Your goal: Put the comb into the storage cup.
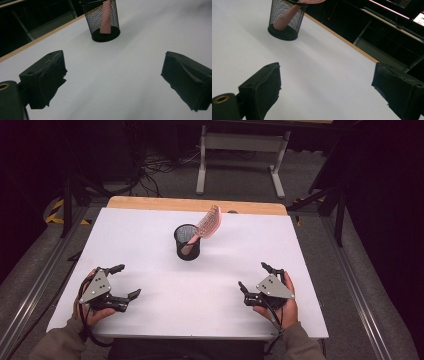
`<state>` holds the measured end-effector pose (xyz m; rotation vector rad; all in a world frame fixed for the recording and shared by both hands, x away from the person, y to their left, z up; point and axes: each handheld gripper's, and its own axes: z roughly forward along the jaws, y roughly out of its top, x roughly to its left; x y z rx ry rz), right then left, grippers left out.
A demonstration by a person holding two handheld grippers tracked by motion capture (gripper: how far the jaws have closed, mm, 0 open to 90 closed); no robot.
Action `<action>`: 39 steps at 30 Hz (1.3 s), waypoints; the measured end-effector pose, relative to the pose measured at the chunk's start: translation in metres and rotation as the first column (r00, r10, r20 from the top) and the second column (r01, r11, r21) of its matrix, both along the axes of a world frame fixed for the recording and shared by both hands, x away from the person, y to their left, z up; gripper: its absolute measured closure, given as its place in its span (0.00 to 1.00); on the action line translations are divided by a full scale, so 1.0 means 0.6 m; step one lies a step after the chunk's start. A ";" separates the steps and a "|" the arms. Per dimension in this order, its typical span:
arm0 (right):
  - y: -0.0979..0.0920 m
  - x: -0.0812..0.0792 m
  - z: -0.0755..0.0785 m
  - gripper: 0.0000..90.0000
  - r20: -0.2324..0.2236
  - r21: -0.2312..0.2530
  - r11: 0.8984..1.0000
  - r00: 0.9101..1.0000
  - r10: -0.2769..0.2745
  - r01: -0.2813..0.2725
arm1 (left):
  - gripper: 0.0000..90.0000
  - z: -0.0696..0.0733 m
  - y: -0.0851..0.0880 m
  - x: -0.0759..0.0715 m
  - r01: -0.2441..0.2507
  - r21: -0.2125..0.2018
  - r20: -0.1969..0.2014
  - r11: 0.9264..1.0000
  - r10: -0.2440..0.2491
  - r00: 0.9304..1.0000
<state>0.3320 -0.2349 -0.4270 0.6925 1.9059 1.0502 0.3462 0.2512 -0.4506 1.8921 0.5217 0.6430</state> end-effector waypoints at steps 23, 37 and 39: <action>-0.061 -0.008 -0.054 0.04 -0.048 -0.008 0.998 0.997 -0.059 0.059 | 0.07 0.000 -0.007 0.004 0.001 0.006 0.002 1.000 -0.001 1.000; -0.053 -0.020 -0.037 0.04 -0.014 0.049 0.998 0.999 -0.037 0.038 | 0.07 0.000 -0.008 -0.002 0.014 0.012 0.005 1.000 -0.014 1.000; -0.050 -0.021 -0.037 0.04 -0.009 0.034 0.999 0.999 -0.039 0.039 | 0.07 0.001 -0.008 -0.003 0.013 0.014 0.008 1.000 -0.014 1.000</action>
